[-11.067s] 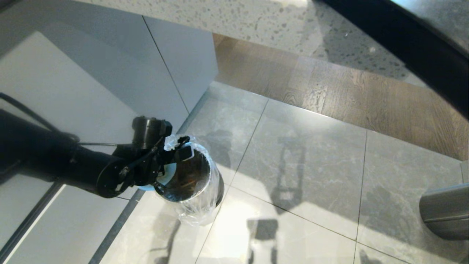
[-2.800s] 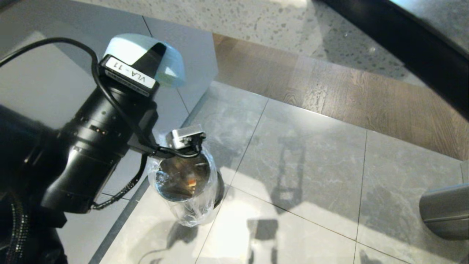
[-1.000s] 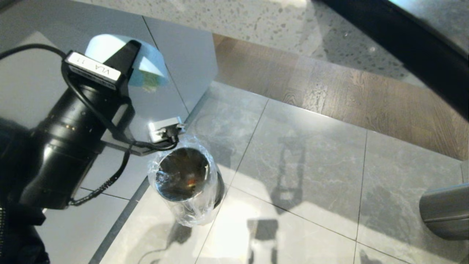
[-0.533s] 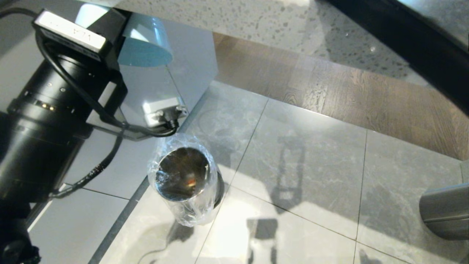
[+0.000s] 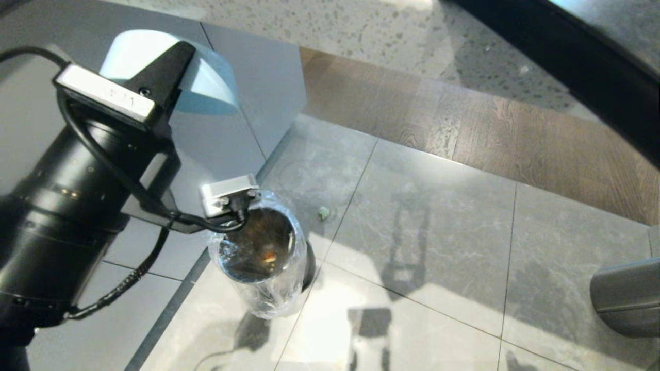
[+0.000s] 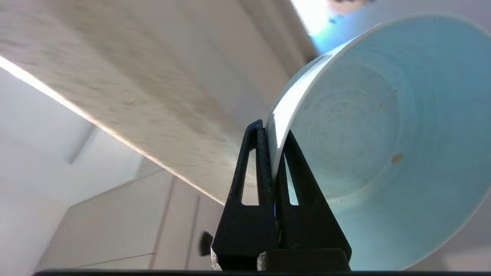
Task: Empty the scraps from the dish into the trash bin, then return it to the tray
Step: Put the bowl back to the table
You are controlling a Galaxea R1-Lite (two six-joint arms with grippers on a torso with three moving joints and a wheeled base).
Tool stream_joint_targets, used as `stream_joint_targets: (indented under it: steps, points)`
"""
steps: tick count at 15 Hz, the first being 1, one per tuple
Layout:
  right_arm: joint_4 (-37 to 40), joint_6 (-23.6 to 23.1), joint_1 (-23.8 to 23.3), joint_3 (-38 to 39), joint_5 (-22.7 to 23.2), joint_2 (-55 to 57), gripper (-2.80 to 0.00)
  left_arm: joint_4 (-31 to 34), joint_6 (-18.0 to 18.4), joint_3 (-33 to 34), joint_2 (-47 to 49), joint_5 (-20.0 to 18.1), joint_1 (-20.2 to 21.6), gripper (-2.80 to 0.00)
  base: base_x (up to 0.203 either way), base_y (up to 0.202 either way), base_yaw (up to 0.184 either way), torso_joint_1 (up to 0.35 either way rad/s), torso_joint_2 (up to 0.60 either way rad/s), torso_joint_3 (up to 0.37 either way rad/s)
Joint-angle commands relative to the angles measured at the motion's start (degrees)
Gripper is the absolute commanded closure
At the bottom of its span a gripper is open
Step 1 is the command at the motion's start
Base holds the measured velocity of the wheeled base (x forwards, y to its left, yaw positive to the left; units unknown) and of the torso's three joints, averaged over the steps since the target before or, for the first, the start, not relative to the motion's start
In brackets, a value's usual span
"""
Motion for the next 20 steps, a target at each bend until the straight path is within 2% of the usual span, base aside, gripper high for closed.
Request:
stream_joint_targets:
  steps: [1, 4, 7, 11, 13, 14, 17, 18, 20]
  points:
    - [-0.11, 0.03, 0.01, 0.0, -0.03, -0.02, 0.0, -2.21, 0.38, 2.09, -0.58, 3.43, 0.13, 0.0, 0.0, 0.0, 0.0, 0.0, 0.0, 0.0]
    - [-0.06, 0.03, 0.01, 0.0, -0.03, -0.02, 0.0, -1.96, -6.12, 5.25, -1.01, 7.94, 3.51, 0.0, 0.0, 0.0, 0.0, 0.0, 0.0, 0.0]
    - [-0.02, 0.03, 0.01, 0.0, -0.03, -0.02, 0.0, -1.82, -19.95, 10.61, -1.04, 13.08, 8.99, 0.0, 0.0, 0.0, 0.0, 0.0, 0.0, 0.0]
    - [-0.02, 0.03, 0.01, 0.0, -0.03, -0.02, 0.0, -1.2, -30.55, 17.63, -2.77, 19.14, 15.71, 0.0, 0.0, 0.0, 0.0, 0.0, 0.0, 0.0]
    - [-0.02, 0.03, 0.01, 0.0, -0.03, -0.02, 0.0, 2.27, -37.0, 19.52, -5.58, 20.14, 19.48, 0.0, 0.0, 0.0, 0.0, 0.0, 0.0, 0.0]
    - [-0.04, 0.03, 0.01, 0.0, -0.03, -0.02, 0.0, 3.8, -41.51, 21.45, -6.42, 20.29, 20.7, 0.0, 0.0, 0.0, 0.0, 0.0, 0.0, 0.0]
    - [-0.06, 0.03, 0.01, 0.0, -0.03, -0.02, 0.0, 9.13, -52.58, 28.51, -10.99, 20.37, 22.84, 0.0, 0.0, 0.0, 0.0, 0.0, 0.0, 0.0]
    - [-0.02, 0.03, 0.01, 0.0, -0.03, -0.02, 0.0, 12.28, -56.58, 30.33, -13.71, 20.38, 23.76, 0.0, 0.0, 0.0, 0.0, 0.0, 0.0, 0.0]
    - [-0.02, 0.03, 0.01, 0.0, -0.03, -0.02, 0.0, 23.33, -64.86, 31.16, -17.98, 20.28, 24.77, 0.0, 0.0, 0.0, 0.0, 0.0, 0.0, 0.0]
